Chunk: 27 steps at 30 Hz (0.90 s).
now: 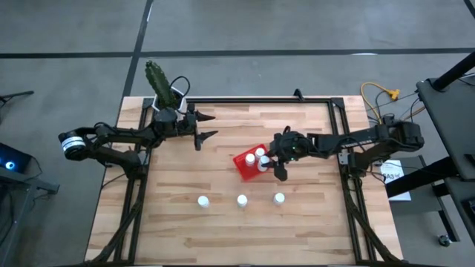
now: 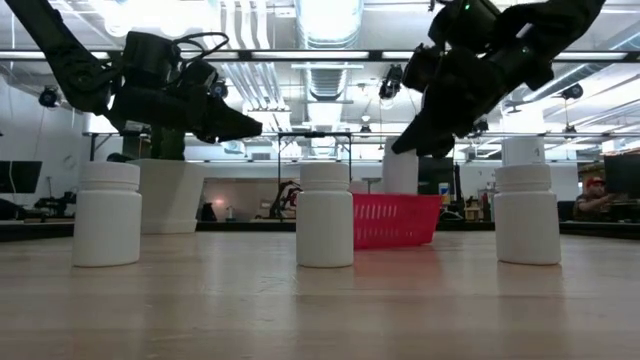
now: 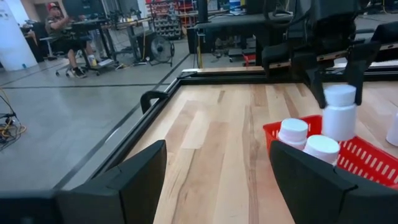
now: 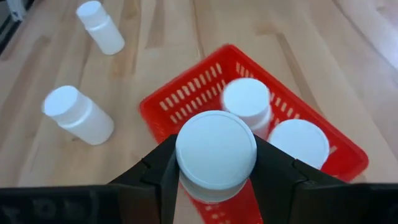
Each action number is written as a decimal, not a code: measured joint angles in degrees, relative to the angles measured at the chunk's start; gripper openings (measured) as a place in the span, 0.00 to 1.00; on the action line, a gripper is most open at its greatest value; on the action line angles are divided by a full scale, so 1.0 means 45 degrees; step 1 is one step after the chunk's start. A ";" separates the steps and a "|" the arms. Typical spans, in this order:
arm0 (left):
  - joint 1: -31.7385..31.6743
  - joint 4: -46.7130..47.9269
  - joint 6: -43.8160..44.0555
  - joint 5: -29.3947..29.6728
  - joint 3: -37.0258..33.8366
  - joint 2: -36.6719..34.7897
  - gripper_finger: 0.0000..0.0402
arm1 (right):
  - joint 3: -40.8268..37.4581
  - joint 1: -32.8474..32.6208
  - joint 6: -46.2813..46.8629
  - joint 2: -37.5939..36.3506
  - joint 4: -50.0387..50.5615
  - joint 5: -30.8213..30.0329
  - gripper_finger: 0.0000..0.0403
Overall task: Pick and place pill bottles into a basket
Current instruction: Put the white pill bottle into the red bin
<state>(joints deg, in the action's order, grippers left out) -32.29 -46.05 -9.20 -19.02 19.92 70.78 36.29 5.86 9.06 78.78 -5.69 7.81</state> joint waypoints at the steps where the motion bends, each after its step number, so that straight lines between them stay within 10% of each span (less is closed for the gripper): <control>1: 0.0000 0.0000 0.0003 -0.0003 0.0000 0.0000 0.66 | 0.0000 0.0035 0.0022 0.0101 0.0030 -0.0007 0.36; 27: 0.0000 0.0017 -0.0002 -0.0003 -0.0005 0.0005 0.66 | -0.0009 0.0535 -0.0053 0.0521 0.0341 0.0043 0.36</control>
<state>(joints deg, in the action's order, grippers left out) -32.29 -45.98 -9.21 -19.03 19.90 70.81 36.25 8.27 8.82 81.12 -4.16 8.01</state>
